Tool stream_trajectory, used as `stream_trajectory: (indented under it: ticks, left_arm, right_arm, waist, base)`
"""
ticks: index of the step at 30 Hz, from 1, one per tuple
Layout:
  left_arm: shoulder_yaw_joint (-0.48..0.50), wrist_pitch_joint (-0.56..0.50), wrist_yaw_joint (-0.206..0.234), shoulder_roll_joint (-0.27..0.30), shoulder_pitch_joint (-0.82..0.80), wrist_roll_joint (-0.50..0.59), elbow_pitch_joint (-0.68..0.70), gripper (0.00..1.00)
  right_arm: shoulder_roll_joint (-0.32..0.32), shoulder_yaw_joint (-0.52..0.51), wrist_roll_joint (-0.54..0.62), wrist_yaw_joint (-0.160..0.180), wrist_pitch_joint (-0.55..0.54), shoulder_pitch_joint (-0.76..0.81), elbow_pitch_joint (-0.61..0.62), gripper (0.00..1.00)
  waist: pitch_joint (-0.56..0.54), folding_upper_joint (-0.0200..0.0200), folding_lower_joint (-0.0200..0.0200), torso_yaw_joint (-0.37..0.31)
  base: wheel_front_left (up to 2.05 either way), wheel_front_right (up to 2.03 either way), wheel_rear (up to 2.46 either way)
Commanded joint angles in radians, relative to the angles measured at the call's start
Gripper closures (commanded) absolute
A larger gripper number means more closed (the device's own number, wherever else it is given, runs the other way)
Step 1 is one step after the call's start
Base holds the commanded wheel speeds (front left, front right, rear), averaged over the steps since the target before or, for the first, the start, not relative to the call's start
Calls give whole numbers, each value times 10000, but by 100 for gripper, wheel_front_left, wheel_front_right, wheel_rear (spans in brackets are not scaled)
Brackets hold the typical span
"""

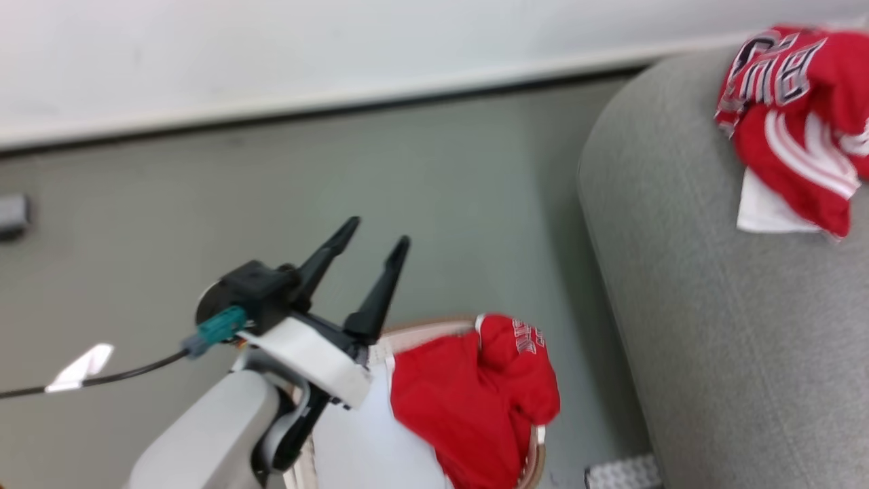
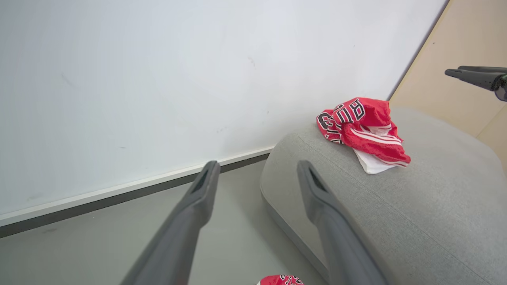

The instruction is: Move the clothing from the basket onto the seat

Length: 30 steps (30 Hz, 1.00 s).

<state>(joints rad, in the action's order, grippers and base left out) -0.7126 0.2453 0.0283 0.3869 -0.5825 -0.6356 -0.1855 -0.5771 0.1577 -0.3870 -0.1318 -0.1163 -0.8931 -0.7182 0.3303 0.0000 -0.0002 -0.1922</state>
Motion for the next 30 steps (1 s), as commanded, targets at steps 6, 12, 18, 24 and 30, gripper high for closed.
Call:
stream_trajectory:
  ticks: [6, 12, 18, 24, 30]
  left_arm:
    - [785, 150, 453, 314, 947, -408, 107, 0]
    - [1349, 195, 874, 304, 2232, -532, 83, 0]
    - [2110, 187, 1380, 426, 3347, -346, 401, 0]
    - [2934, 190, 1565, 216, 4147, -122, 710, 0]
    - [3831, 191, 1437, -249, 4881, 397, 890, 0]
  right_arm:
    - [-143, 422, -893, 22, 466, 1146, 1607, 0]
    - [83, 271, -818, 22, 787, 2833, 2851, 0]
    - [847, -499, -705, 22, 957, 4448, 4253, 0]
    - [2015, -1236, -164, 22, 1265, 6158, 5312, 0]
    - [3369, -1461, 253, 22, 1933, 7720, 6045, 0]
  waist:
    - [-1839, 0, 2, 406]
    - [-3177, 0, 2, 826]
    - [-3519, 0, 2, 1158]
    - [-3596, 0, 2, 1414]
    - [-3615, 0, 2, 1488]
  base:
    - [0, 0, 0]
    - [0, 0, 0]
    - [0, 0, 0]
    - [0, 0, 0]
    - [0, 0, 0]
